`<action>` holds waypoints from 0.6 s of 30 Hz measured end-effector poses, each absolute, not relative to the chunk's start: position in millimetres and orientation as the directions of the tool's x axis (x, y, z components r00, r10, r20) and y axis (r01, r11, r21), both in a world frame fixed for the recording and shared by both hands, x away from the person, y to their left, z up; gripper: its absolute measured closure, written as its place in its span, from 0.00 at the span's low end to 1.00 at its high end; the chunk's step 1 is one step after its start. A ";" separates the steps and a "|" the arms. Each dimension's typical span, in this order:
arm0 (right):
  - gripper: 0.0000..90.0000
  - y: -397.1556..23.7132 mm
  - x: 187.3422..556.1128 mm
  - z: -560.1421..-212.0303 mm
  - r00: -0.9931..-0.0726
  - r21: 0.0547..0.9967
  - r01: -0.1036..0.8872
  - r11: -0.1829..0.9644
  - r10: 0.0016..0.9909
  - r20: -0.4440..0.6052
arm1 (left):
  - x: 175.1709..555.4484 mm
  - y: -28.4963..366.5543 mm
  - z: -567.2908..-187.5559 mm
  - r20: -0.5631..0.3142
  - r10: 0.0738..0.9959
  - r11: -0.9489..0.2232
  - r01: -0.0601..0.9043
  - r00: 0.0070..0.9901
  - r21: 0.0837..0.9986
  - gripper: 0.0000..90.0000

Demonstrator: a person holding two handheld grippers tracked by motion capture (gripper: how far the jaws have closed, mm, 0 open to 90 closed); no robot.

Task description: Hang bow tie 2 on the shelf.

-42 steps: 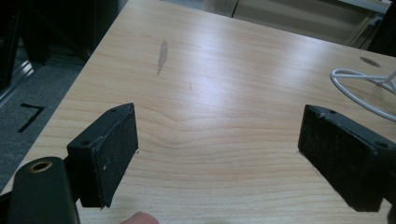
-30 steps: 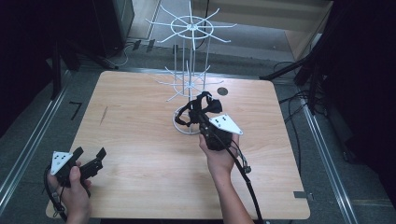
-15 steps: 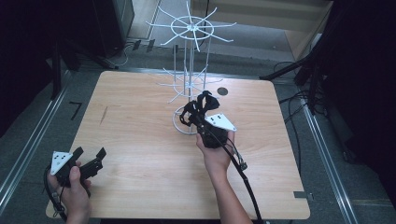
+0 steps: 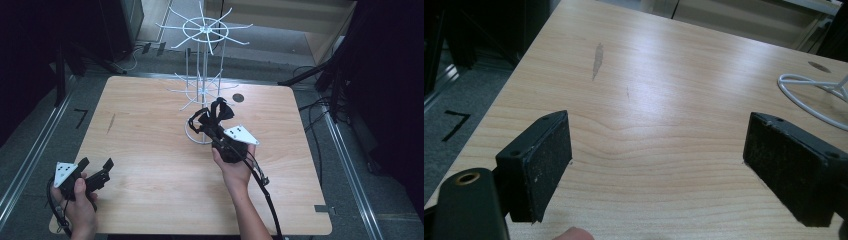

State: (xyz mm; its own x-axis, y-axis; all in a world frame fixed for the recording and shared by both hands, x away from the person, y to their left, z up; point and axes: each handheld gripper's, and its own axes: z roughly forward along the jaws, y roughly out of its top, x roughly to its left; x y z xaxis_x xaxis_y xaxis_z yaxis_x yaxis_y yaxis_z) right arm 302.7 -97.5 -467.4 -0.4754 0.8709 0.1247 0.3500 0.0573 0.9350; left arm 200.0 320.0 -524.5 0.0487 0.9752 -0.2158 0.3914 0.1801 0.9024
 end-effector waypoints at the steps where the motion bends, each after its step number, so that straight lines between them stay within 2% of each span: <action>1: 0.68 -100.6 301.4 -467.1 -0.479 0.937 0.345 0.049 0.868 0.131 | 199.8 319.8 -524.4 -0.215 0.976 0.180 0.392 0.047 0.902 0.15; 8: 0.48 -120.9 291.0 -464.9 -0.501 0.943 0.332 0.015 0.850 0.163 | 199.6 319.3 -524.2 -0.212 0.976 0.177 0.393 0.047 0.902 0.15; 13: 0.29 -132.7 284.5 -468.5 -0.511 0.940 0.339 0.043 0.847 0.145 | 199.8 319.2 -524.3 -0.210 0.976 0.174 0.393 0.050 0.903 0.14; 18: 0.16 -146.0 278.4 -475.1 -0.513 0.937 0.346 0.046 0.846 0.148 | 199.9 319.2 -524.3 -0.211 0.976 0.174 0.395 0.052 0.902 0.14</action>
State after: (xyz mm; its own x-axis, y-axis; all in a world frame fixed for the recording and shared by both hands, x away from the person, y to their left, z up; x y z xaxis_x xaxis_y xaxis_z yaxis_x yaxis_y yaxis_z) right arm 278.4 -146.0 -475.1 -0.5127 0.8457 0.1478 0.3455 0.0456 0.9373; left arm 199.9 319.2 -524.3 0.0515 0.9761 -0.2112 0.3946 0.1744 0.9022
